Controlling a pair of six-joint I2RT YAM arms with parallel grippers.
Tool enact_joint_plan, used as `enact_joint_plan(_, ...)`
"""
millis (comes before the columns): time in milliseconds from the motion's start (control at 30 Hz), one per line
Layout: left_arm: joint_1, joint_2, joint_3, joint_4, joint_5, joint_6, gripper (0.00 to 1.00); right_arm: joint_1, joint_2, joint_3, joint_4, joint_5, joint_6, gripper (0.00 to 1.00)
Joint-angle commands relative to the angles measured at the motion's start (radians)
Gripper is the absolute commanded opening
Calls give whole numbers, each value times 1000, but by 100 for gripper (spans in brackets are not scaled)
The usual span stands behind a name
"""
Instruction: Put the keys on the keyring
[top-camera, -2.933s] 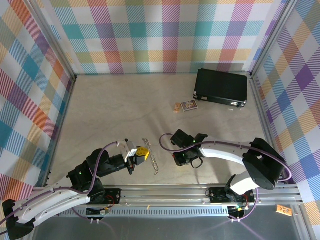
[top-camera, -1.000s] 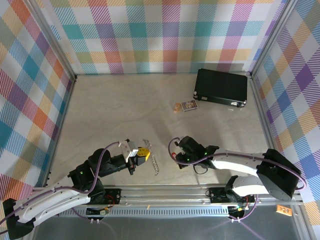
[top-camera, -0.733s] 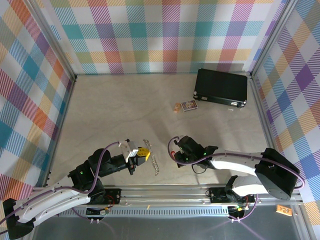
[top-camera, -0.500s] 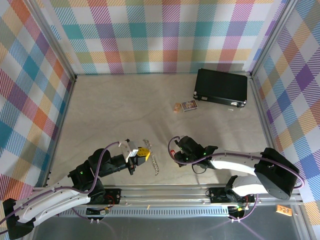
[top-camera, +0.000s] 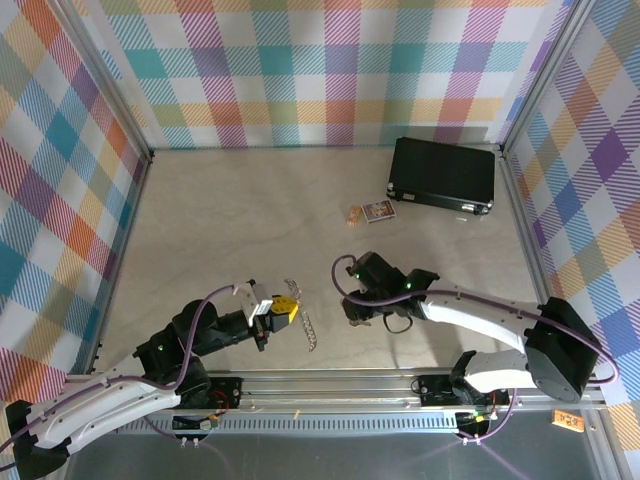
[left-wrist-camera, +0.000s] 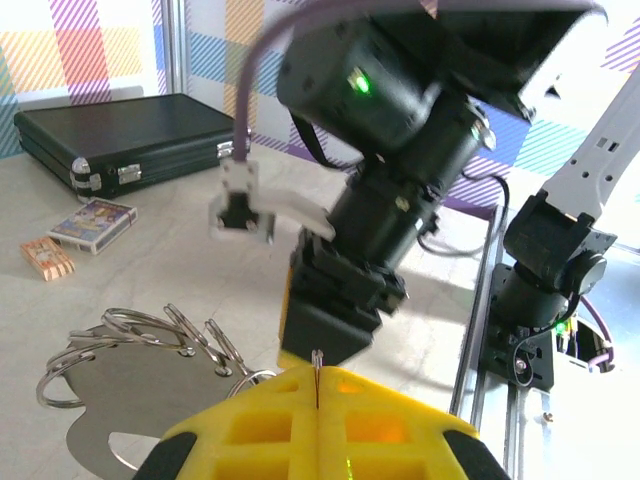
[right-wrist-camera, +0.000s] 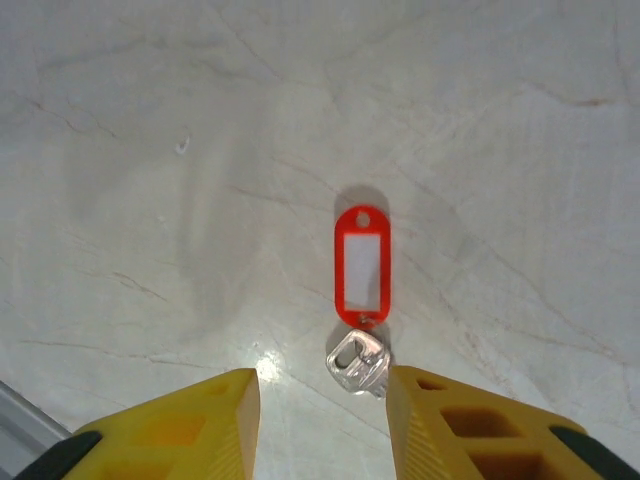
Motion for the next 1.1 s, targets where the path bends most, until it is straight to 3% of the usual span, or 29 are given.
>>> enact_joint_plan(0,-5,-31,0,44,12,-10,0,-73,39,49,-128,-143,-63,39)
enact_joint_plan(267,-5,-43,6,38,6,-5,0,-165,165,62,-109,-325,-111,37)
enact_joint_plan(567,-5,-34,-2,47,7,-8,0,-175,280,52,-42,-361,-145,32)
enact_joint_plan(1067,-5,-20,-3,54,13,-12,0,-178,318,23,12,-355,-149,23)
